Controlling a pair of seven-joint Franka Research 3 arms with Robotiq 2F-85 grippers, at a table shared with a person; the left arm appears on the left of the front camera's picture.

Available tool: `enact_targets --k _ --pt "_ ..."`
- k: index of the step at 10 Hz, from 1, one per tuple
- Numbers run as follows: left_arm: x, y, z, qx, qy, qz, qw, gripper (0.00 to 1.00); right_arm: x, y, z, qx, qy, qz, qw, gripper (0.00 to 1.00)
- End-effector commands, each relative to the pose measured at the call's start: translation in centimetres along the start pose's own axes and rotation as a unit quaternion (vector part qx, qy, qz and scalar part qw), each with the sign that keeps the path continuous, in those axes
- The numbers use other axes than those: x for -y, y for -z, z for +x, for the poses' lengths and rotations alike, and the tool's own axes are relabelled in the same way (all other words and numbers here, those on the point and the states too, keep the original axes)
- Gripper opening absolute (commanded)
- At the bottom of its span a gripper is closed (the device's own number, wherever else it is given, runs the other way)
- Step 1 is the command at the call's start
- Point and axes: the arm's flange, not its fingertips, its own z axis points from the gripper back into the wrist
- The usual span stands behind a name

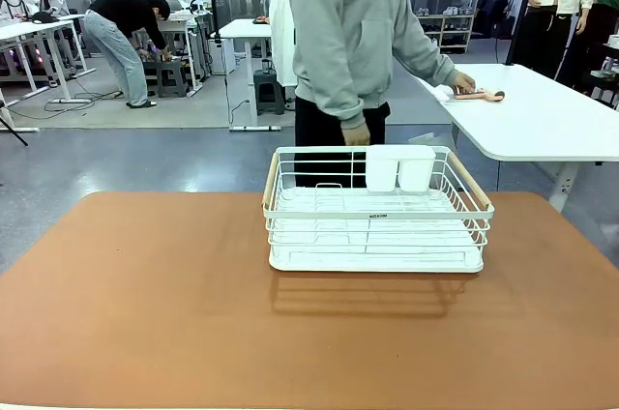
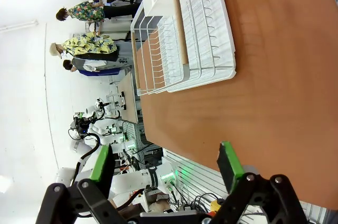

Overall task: Clean the table.
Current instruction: Pick up the Lint Roller when the human hands it over.

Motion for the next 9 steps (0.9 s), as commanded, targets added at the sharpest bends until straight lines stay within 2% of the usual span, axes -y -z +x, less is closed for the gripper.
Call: enact_targets --k 1,9 --pt "-0.13 -0.26 -0.23 0.002 -0.001 -0.002 1.0 1.0 -0.17 -0.26 0.03 0.002 -0.003 0.002 1.0 1.0" --pt "-0.13 -0.26 -0.23 0.002 -0.001 -0.002 1.0 1.0 -0.17 -0.26 0.03 0.002 -0.003 0.002 1.0 1.0"
